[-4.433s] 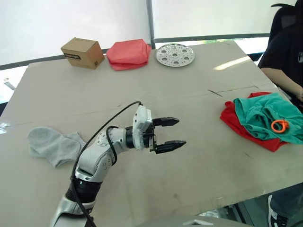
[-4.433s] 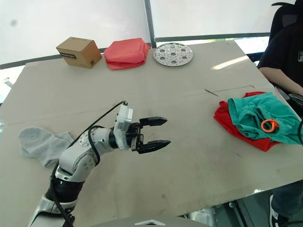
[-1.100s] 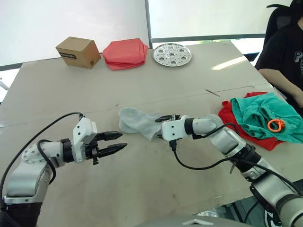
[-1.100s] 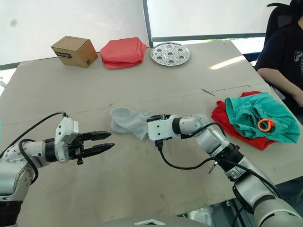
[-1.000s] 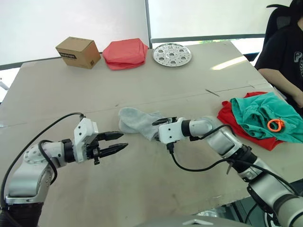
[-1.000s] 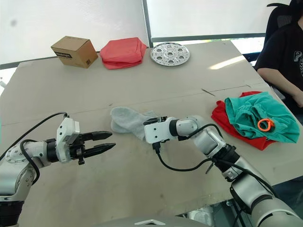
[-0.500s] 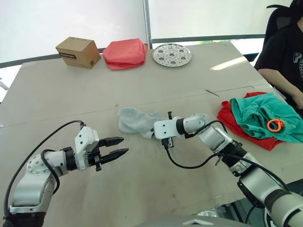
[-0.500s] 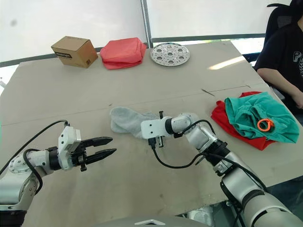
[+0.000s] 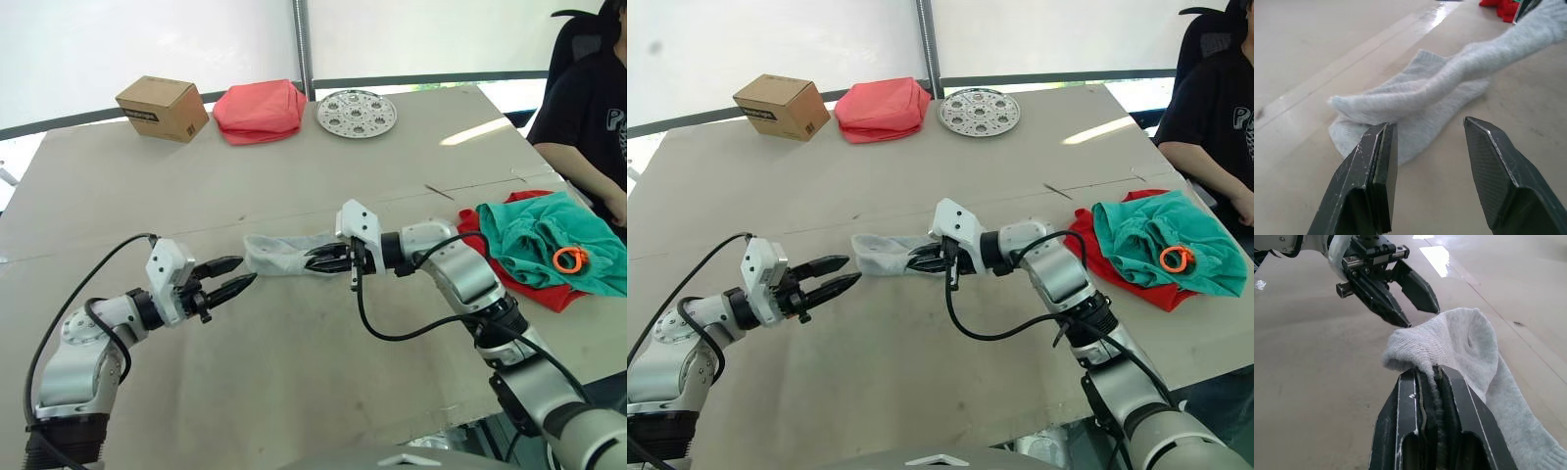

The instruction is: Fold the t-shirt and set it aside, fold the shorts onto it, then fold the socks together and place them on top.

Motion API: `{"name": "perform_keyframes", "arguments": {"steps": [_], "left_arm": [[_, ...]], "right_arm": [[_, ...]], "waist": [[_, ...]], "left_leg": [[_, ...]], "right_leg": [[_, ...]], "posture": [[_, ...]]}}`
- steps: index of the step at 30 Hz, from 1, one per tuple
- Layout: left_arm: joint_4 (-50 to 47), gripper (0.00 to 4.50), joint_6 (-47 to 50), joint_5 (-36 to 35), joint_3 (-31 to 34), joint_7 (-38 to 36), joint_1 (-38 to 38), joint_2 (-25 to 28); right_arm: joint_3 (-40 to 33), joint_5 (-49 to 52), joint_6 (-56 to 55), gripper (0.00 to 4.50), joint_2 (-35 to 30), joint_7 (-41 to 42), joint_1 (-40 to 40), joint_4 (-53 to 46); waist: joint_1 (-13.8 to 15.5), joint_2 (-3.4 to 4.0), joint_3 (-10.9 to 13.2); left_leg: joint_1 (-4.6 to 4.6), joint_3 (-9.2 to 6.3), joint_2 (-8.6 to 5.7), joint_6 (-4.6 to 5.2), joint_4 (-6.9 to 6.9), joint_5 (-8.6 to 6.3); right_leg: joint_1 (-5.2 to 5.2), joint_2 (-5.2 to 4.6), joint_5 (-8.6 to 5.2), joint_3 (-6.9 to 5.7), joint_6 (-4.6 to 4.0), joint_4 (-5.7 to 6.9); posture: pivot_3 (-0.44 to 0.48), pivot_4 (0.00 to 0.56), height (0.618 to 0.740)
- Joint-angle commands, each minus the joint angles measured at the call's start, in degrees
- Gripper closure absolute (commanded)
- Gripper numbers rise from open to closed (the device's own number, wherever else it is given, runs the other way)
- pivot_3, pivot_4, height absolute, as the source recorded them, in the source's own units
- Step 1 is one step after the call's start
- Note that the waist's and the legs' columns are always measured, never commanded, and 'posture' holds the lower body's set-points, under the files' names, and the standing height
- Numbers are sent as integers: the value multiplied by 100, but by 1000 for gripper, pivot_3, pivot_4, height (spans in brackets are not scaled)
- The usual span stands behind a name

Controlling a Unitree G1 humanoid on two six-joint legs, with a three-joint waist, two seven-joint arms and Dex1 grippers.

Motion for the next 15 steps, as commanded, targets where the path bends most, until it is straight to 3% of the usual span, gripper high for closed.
{"name": "perform_keyframes", "arguments": {"steps": [1, 8, 15], "left_arm": [[235, 2106, -840, 511, -31, 211, -214, -62], [1389, 2106, -2885, 1742, -458, 195, -882, 259], [2681, 2106, -4314, 2248, -1142, -235, -2005, 435]], "right_arm": [[-172, 345, 203, 4403, -24, 137, -158, -166], [-69, 277, 136, 4403, -168, 144, -222, -38], [-63, 187, -22, 4403, -196, 62, -325, 154]], "waist": [[0, -2, -1], [5, -6, -4], [21, -13, -8]], "left_leg": [[-1, 0, 0, 0, 0, 0], [-3, 2, -1, -1, -1, 0], [-7, 2, -4, -1, 0, 1]], "right_leg": [[0, 0, 0, 0, 0, -1], [-6, -3, 1, -1, -1, 2], [-8, -9, 8, -9, -7, 1]], "posture": [[0, 150, 740], [0, 150, 740], [0, 150, 740]]}}
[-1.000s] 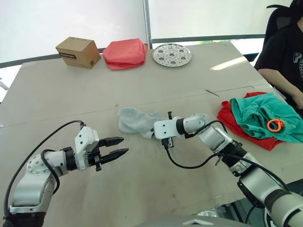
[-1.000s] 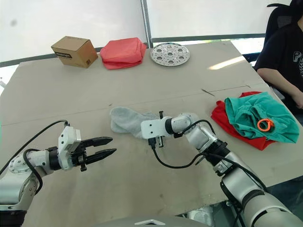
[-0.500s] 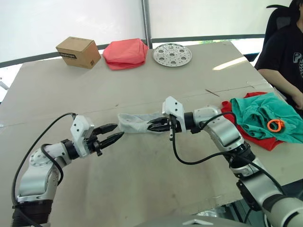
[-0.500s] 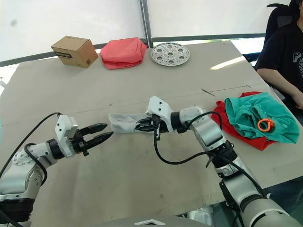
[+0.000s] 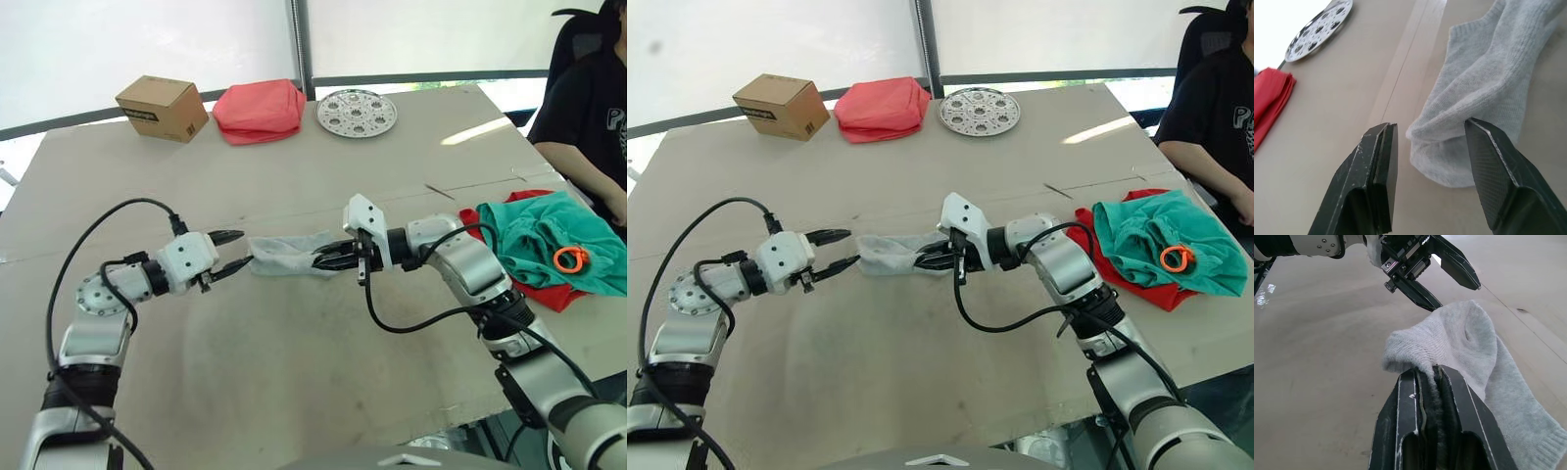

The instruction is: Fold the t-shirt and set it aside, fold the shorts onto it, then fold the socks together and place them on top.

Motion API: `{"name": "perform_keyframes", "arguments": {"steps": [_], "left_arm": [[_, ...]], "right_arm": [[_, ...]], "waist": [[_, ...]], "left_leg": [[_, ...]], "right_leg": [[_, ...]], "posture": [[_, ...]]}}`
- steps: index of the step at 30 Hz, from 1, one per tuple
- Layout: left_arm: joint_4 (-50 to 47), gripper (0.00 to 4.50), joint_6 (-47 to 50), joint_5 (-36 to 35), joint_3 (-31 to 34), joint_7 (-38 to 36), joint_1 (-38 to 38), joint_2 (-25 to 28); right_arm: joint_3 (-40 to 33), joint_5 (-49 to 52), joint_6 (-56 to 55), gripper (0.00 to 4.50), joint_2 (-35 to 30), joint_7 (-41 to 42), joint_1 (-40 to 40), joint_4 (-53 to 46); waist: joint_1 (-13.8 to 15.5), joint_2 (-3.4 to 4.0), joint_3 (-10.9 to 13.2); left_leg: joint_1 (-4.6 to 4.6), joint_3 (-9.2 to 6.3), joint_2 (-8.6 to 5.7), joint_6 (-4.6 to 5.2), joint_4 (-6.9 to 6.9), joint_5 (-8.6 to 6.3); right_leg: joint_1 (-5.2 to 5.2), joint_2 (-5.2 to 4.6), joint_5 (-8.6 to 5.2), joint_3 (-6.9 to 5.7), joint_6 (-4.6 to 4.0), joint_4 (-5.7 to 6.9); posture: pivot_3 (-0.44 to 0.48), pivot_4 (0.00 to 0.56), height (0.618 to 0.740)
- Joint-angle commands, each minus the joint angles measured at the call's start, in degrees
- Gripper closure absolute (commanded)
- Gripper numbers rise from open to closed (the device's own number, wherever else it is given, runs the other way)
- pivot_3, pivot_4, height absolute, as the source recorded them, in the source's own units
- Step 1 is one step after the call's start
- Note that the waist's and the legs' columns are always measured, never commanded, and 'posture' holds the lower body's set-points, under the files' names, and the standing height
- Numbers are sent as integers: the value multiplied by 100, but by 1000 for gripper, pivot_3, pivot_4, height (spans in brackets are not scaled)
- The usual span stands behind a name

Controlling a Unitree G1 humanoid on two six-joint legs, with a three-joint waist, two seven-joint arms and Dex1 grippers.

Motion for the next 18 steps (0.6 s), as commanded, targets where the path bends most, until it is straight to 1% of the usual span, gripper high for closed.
{"name": "perform_keyframes", "arguments": {"steps": [1, 4, 5, 6, 7, 8, 9, 10, 13, 14, 15, 18], "left_arm": [[469, 2106, -761, 223, -320, -250, -501, 119], [964, 2106, -1146, 476, -677, -390, -924, 132], [1093, 2645, -1224, 532, -764, -424, -1033, 131], [1204, 2831, -1278, 573, -840, -457, -1111, 140], [1280, 3308, -1235, 492, -901, -606, -1154, 135], [1295, 3779, -1052, 327, -927, -798, -1169, 123], [1208, 4219, -695, 14, -902, -1059, -1151, 100], [1135, 4464, -437, -207, -873, -1242, -1134, 82], [526, 4464, 1118, -1164, -644, -1793, -1062, 167], [290, 4464, 1820, -1507, -544, -1963, -1097, 295], [64, 4464, 2540, -1814, -457, -2145, -1198, 494], [-685, 4464, 4936, -2764, -382, -2959, -1491, 1462]], "right_arm": [[-54, -14, -158, 4403, 7, -37, -161, -51], [-111, 3, -126, 4403, 47, -128, -161, -41], [-129, 16, -110, 4500, 56, -156, -160, -42], [-140, 29, -90, 4500, 61, -181, -154, -48], [-153, 45, -62, 4500, 58, -204, -142, -50], [-174, 71, -12, 4500, 58, -230, -121, -58], [-210, 125, 78, 4500, 65, -263, -93, -78], [-234, 165, 143, 4500, 69, -287, -76, -94], [-358, 396, 507, 4500, 84, -354, -28, -180], [-453, 580, 843, 4500, 91, -371, -23, -235], [-547, 796, 1188, 4500, 70, -337, -29, -302], [-837, 1618, 2465, 4500, -80, -152, -126, -578]], "waist": [[-2, -4, -3], [-17, -18, -11], [-17, -19, -12], [-21, -21, -13], [-27, -22, -13], [-31, -22, -14], [-38, -22, -14], [-39, -22, -14], [-45, -21, -13], [-47, -21, -13], [-47, -20, -11], [-72, -25, 6]], "left_leg": [[-5, -3, 0, 0, 1, 0], [-4, -1, 0, 0, 1, 0], [-4, 0, 0, 0, 0, 0], [-5, 0, 0, 0, 0, 0], [-6, 0, 0, 0, 0, 0], [-6, 1, 0, 0, 0, 0], [-6, 2, 0, 1, 0, 0], [-7, 2, 1, 1, 0, 0], [-11, 1, 2, 4, 1, -1], [-13, 0, 2, 16, 1, -8], [-14, -1, 2, 19, 3, -9], [-20, -10, 7, 26, 7, -13]], "right_leg": [[-1, 0, 1, -4, 0, 0], [-3, 0, 1, -1, 0, 1], [-5, 0, 1, -1, 0, 1], [-5, 0, 1, -1, 0, 3], [-7, 1, 1, -1, 0, 3], [-8, 2, 1, 0, 0, 4], [-9, 1, 1, 0, 0, 6], [-10, 2, 1, 1, 0, 7], [-14, 2, 1, 1, 1, 10], [-14, 3, 1, 1, 1, 10], [-14, 4, 0, 1, 2, 12], [-16, 18, 0, 0, 2, 12]], "posture": [[0, 150, 740], [0, 150, 740], [0, 150, 740], [0, 150, 740], [0, 150, 740], [0, 150, 740], [0, 150, 740], [0, 150, 740], [0, 150, 740], [0, 150, 740], [0, 150, 740], [0, 150, 740]]}}
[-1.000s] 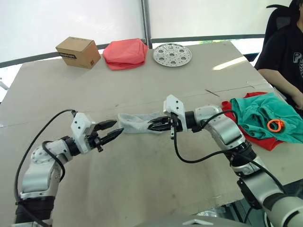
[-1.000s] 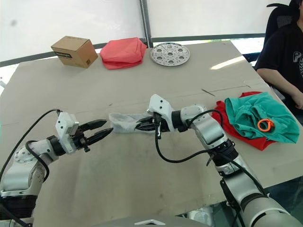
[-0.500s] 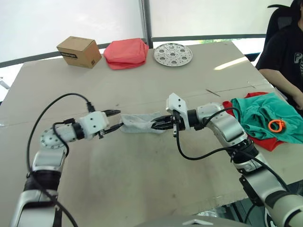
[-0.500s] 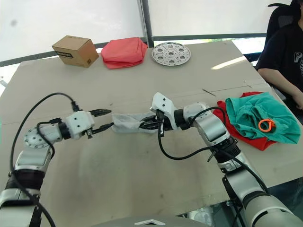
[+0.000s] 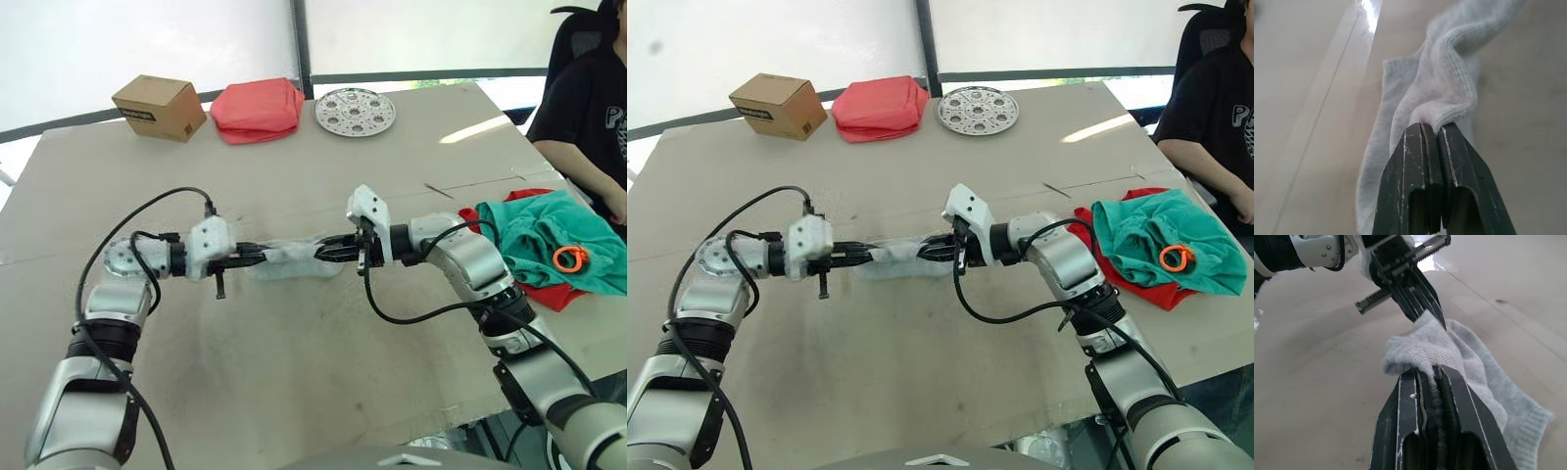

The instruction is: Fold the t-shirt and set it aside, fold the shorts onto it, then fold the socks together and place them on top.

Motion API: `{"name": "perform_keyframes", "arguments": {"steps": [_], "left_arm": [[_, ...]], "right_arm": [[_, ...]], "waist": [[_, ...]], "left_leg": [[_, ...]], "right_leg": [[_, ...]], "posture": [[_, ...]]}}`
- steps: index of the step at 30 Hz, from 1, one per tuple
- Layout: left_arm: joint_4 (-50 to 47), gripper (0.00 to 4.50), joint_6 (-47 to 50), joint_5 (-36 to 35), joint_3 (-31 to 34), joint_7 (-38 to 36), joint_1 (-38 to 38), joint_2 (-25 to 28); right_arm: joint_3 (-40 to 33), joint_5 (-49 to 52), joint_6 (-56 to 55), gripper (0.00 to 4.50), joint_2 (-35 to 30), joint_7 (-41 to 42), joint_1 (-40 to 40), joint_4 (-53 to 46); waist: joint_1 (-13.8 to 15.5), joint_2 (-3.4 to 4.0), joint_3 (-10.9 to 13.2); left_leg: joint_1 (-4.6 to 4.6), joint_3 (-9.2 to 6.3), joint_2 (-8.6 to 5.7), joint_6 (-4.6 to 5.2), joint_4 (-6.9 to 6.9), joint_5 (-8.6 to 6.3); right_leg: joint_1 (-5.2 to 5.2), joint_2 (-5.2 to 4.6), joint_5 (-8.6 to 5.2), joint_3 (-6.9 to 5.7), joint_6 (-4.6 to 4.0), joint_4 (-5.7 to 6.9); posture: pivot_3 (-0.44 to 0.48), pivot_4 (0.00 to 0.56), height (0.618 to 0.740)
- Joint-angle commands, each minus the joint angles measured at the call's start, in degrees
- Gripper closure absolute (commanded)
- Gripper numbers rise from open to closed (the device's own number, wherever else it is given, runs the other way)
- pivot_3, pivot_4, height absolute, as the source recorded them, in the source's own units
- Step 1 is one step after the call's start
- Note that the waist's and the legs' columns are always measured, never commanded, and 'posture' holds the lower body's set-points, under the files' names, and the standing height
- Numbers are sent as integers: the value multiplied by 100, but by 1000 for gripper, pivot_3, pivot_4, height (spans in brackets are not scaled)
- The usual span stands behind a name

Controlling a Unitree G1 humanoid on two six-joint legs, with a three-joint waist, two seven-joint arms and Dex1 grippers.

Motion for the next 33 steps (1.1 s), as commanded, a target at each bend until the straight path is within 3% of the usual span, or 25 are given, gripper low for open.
{"name": "perform_keyframes", "arguments": {"steps": [1, 3, 5, 10, 12, 16, 20, 24, 28, 31, 32, 33], "left_arm": [[-960, 4464, 2380, -1199, 272, -820, -348, 1038], [-1203, 4464, 3780, -1819, 115, -974, -616, 1561], [-1247, 4464, 4272, -1693, -203, -982, -774, 1786], [-1016, 4464, 4982, -1198, -863, -783, -1049, 1411], [-852, 4464, 4932, -905, -987, -559, -1101, 1263], [-738, 4464, 4627, -602, -1169, -901, -1045, 1334], [-248, 4464, 4352, -274, -1192, -776, -1275, 1021], [343, 4500, 3951, 341, -1469, -508, -1617, 623], [675, 3038, 3680, 748, -1634, -418, -1815, 292], [816, 1494, 3313, 850, -1304, 46, -1911, 36], [783, 1022, 3188, 797, -1155, 86, -1896, 17], [796, 1022, 3043, 725, -905, 266, -1884, -14]], "right_arm": [[-414, 924, 1287, 4500, -146, 168, -159, -468], [-553, 1373, 2155, 4500, -205, 148, -297, -489], [-804, 1562, 2733, 4500, -86, -95, -491, -183], [-1140, 1372, 2939, 4500, 325, -789, -899, 1171], [-1169, 1396, 2942, 4500, 386, -832, -973, 1385], [-1201, 1525, 3018, 4500, 406, -800, -1014, 1469], [-1517, 1523, 3040, 4500, 566, -1060, -1148, 1942], [-1750, 1389, 2968, 3226, 678, -1327, -1462, 2654], [-1842, 1081, 2776, 1441, 797, -1833, -1692, 3285], [-2019, 947, 2514, 0, 822, -2170, -1693, 3265], [-1944, 876, 2359, 0, 765, -2165, -1617, 3053], [-1657, 634, 1806, 0, 618, -2074, -1376, 2531]], "waist": [[-47, 0, 9], [-54, 19, 7], [-57, 25, 8], [-112, 16, 7], [-108, 9, 5], [-110, 0, 3], [-106, -1, 2], [-89, -3, 1], [-105, -10, -4], [-106, -11, -5], [-108, -11, -4], [-110, -13, -5]], "left_leg": [[0, -1, 1, 1, 0, 0], [11, -1, -1, 4, -2, -2], [25, 1, -3, 8, -2, -5], [34, 8, 2, 9, -6, -5], [27, 9, 2, -6, -5, 3], [-4, 19, 1, -24, -5, 14], [0, 22, 2, -25, -7, 14], [5, 21, 0, -26, -6, 15], [4, 30, -4, -26, -4, 15], [-1, 25, -2, -27, -6, 15], [-7, 25, -1, -27, -6, 15], [-12, 25, -1, -27, -6, 16]], "right_leg": [[1, 2, 0, 0, 0, 0], [10, 1, -2, 5, 1, -3], [25, -3, -4, 5, 3, -10], [27, 14, -3, 16, 3, -2], [25, 14, -2, 16, 2, -3], [-10, 13, 0, 31, -2, 0], [-10, 12, 0, 33, -2, -3], [-9, 11, 1, 34, -2, 3], [-9, 8, 3, 45, -3, 13], [-17, 8, 2, 43, -4, 13], [-21, 7, 3, 43, -4, 12], [-26, 5, 3, 43, -4, 12]], "posture": [[0, 150, 740], [0, 150, 740], [0, 150, 740], [0, 150, 740], [0, 150, 740], [0, 150, 740], [0, 150, 740], [0, 150, 740], [0, 150, 740], [0, 150, 740], [0, 150, 740], [0, 150, 740]]}}
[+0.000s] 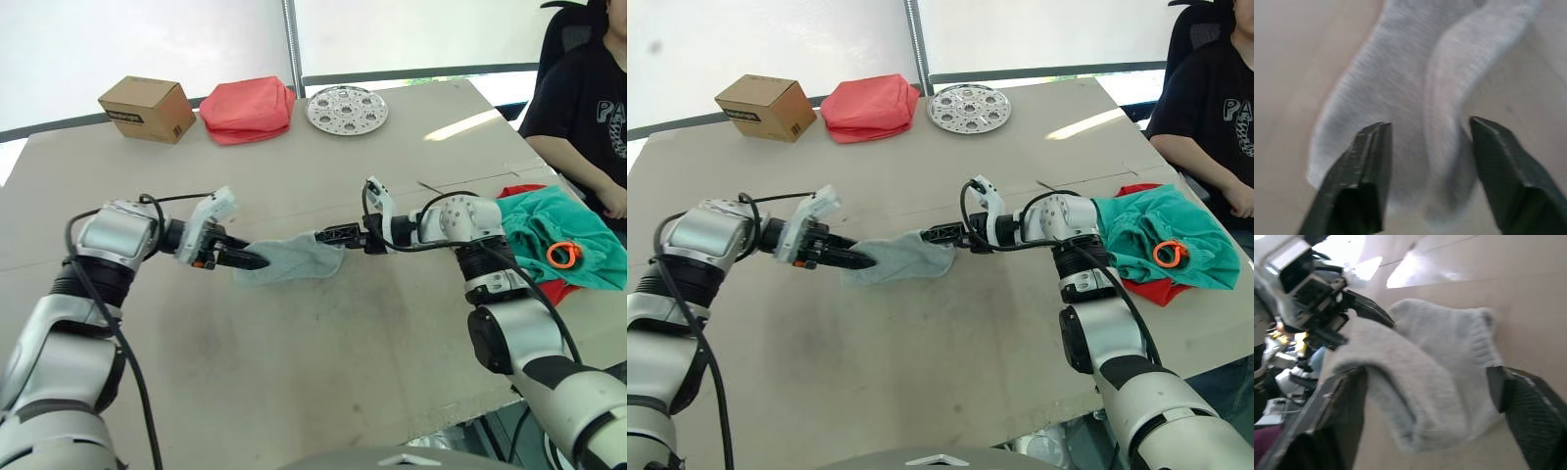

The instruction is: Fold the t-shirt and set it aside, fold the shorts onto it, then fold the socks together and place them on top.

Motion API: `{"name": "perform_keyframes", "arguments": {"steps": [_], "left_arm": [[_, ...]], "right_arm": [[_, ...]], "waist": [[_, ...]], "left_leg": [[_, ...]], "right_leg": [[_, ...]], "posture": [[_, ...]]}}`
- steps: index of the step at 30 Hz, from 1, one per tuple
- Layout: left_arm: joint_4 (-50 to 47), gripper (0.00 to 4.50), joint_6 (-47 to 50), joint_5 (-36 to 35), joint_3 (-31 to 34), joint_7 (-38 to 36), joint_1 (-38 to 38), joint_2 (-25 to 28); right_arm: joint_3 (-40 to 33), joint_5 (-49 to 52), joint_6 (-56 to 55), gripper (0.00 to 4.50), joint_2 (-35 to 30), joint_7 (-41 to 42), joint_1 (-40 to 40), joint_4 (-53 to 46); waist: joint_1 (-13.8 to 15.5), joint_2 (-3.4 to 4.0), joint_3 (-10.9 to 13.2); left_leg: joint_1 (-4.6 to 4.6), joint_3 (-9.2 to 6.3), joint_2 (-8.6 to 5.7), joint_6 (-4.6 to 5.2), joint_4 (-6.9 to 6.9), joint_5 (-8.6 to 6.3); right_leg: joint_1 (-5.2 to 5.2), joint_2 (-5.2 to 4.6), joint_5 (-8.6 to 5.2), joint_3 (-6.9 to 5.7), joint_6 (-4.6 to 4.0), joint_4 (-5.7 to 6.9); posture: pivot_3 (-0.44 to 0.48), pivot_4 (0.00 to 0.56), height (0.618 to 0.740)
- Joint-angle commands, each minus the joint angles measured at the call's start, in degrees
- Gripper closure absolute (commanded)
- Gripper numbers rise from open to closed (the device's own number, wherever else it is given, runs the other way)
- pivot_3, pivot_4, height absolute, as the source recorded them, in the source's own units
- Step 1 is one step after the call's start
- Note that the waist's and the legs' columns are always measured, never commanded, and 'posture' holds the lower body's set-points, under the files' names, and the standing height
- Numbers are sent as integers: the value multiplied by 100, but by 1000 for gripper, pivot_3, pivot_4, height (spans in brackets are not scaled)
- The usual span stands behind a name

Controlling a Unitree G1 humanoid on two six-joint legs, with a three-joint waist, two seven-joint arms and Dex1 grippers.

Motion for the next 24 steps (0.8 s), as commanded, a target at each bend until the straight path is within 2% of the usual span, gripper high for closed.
{"name": "perform_keyframes", "arguments": {"steps": [1, 4, 6, 8, 10, 14, 18, 21, 24], "left_arm": [[-51, 1022, -554, -130, 840, 378, -75, 62], [-344, 1022, -841, -517, 1723, 829, 237, -72], [-915, 1022, -1136, -717, 2266, 1052, 723, -142], [-1661, 1022, -1136, -987, 2777, 1372, 1276, -292], [-2128, 1022, -1197, -1079, 3021, 1607, 1636, -394], [-3245, 1022, -1765, -896, 3160, 1940, 2854, -620], [-3429, 1022, -2333, -625, 3094, 2140, 3383, -696], [-3378, 1022, -2937, -220, 2914, 2195, 3787, -697], [-3158, 1022, -3332, 100, 2745, 2407, 3749, -750]], "right_arm": [[350, -440, -1215, 0, -340, 106, 431, -1335], [554, -564, -2103, 0, -546, 269, 1156, -2798], [840, -746, -2506, 0, -800, 335, 1633, -3689], [1225, -1096, -2886, 0, -1060, 337, 1960, -4209], [1409, -1273, -3124, 0, -1139, 308, 2073, -4362], [1969, -1904, -3793, 0, -1138, 264, 1945, -4134], [2233, -2291, -4261, 0, -1000, 257, 1717, -3609], [2645, -2890, -4939, 0, -982, 337, 1327, -2787], [2797, -3169, -5319, 0, -870, 396, 1057, -2092]], "waist": [[0, -2, -1], [0, -2, -3], [-19, 1, -4], [-21, 1, -4], [-4, -1, -4], [10, -3, -6], [52, -4, -8], [58, -3, -7], [64, -3, -7]], "left_leg": [[-2, 0, 0, 0, 0, 0], [-3, -1, 0, 1, -1, -1], [-1, 2, 1, 1, -3, -1], [6, 11, 2, 1, -5, -1], [15, 15, 4, 0, -1, -1], [28, 21, 2, 1, 2, -1], [27, 21, 3, 0, 3, 0], [25, 18, 1, 0, 3, 0], [26, 19, 1, 0, 1, 0]], "right_leg": [[-1, -1, 0, 0, 0, -1], [-1, -2, 0, -3, 2, -7], [-2, -4, 0, -1, 3, -7], [-1, -7, 0, 3, 3, -7], [4, -8, 0, 4, 4, -1], [12, -12, 2, 6, 2, -6], [12, -8, 5, 3, -4, -7], [12, -10, 6, 1, -7, -10], [12, -8, 7, 1, -8, -12]], "posture": [[0, 150, 740], [0, 150, 740], [0, 150, 740], [0, 150, 740], [0, 150, 740], [0, 150, 740], [0, 150, 740], [0, 150, 740], [0, 150, 740]]}}
